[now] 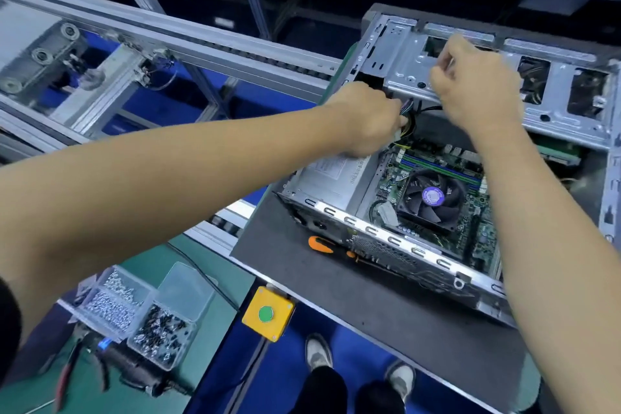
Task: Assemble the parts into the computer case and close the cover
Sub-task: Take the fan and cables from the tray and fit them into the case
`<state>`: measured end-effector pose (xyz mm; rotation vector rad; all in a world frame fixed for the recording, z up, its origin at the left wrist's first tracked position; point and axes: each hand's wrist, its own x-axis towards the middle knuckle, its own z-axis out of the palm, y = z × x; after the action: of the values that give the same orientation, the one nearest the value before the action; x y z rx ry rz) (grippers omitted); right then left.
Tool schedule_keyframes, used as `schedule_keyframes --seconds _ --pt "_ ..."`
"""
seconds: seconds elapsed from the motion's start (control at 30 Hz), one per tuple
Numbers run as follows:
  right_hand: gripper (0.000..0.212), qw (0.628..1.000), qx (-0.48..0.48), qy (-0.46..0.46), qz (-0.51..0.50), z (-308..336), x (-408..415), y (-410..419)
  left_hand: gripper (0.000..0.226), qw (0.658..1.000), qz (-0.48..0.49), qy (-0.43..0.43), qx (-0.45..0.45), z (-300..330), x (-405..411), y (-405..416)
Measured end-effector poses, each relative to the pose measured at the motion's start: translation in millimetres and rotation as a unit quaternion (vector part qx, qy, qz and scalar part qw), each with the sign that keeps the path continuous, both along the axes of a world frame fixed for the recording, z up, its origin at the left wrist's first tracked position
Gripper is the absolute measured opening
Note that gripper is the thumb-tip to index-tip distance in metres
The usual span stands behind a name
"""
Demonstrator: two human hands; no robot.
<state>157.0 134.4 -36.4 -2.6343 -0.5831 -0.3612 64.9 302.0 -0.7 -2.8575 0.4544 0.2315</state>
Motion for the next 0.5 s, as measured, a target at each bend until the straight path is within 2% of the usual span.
schedule_keyframes --seconds 0.13,0.27,0.37,0.5 --pt "0.007 1.000 0.006 0.005 -0.001 0.8 2.2 -1.6 0.029 1.000 0.012 0.008 -0.025 0.6 2.1 -4.0" --pt "0.006 1.000 -0.001 0.006 -0.014 -0.2 2.7 1.1 0.036 0.998 0.026 0.038 -0.036 -2.5 12.4 -1.3" --pt "0.007 1.000 0.003 0.006 -0.020 -0.1 4.8 0.1 0.028 0.998 0.024 0.044 -0.026 0.8 14.6 -3.9" --pt "0.007 1.000 -0.003 -0.004 -0.015 -0.9 2.7 2.2 0.036 0.998 0.020 0.057 -0.026 3.0 18.8 -0.5"
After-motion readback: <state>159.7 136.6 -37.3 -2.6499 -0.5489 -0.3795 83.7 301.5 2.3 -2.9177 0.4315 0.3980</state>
